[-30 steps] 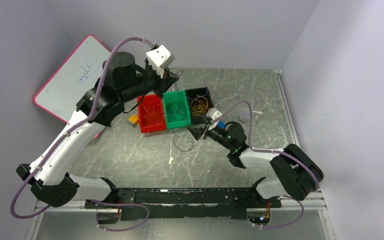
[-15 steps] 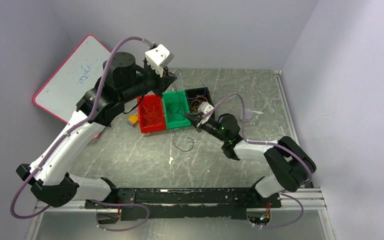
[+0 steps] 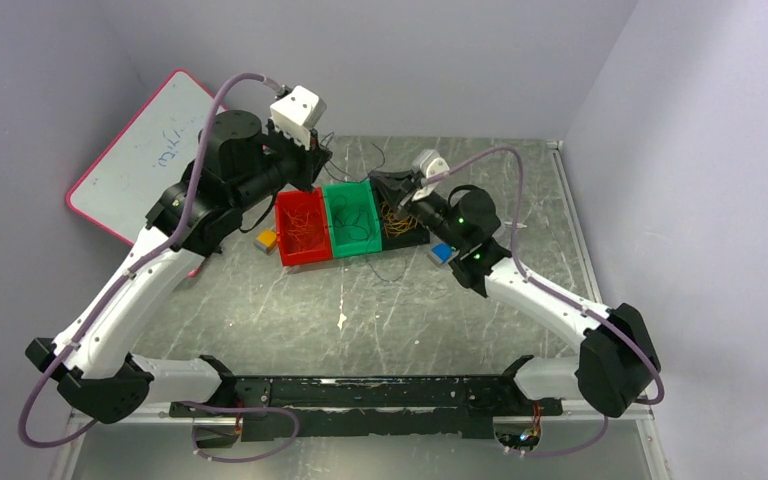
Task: Untangle the cables
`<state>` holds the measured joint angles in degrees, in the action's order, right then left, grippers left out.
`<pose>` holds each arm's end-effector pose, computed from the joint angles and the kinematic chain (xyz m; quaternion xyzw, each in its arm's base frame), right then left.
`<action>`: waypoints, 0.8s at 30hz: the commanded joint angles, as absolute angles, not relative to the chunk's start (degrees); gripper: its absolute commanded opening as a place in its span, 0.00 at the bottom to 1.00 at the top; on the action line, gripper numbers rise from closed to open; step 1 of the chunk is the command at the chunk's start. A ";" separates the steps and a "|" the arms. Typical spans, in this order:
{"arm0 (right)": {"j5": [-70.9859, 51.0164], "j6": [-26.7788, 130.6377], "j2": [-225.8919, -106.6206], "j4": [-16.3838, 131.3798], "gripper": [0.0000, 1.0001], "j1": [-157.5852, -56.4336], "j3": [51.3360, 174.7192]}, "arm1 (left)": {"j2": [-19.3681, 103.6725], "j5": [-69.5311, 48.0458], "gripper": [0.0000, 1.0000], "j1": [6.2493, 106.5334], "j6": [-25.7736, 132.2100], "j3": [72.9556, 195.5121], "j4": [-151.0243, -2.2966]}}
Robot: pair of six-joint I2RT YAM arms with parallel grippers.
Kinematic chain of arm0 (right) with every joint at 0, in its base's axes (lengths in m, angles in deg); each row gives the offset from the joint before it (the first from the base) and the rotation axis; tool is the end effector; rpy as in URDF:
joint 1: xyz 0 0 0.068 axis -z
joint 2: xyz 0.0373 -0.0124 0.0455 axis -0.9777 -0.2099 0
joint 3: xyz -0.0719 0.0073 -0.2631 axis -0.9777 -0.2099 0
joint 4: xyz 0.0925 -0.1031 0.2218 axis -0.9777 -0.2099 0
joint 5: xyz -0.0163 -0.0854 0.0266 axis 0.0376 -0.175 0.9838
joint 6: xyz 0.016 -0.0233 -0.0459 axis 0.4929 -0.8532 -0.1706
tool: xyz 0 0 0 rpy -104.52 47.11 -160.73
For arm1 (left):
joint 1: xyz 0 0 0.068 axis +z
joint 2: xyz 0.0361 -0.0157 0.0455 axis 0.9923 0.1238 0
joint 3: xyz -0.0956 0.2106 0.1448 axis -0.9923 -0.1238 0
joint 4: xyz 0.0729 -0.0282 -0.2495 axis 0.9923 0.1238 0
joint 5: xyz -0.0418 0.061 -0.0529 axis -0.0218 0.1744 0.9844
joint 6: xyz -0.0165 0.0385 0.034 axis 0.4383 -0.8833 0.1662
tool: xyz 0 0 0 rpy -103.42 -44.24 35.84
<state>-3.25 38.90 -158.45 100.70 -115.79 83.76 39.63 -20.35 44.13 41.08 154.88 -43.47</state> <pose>0.2266 0.1877 0.3384 -0.3175 0.5178 0.2886 0.7401 0.2030 -0.1619 0.4845 0.2528 0.7299 -0.1991 0.6030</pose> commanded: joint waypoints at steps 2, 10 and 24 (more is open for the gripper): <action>-4.00 40.51 -160.24 94.46 0.00 -115.90 91.33 | 37.03 -20.16 0.07 44.36 42.41 154.90 -45.38; -4.74 38.97 -167.48 95.52 0.00 -115.85 99.99 | 36.10 -21.41 0.07 44.37 45.10 151.61 -46.27; -2.86 39.76 -184.79 99.29 0.00 -115.85 112.65 | 35.50 -25.37 0.07 44.32 47.02 148.26 -44.95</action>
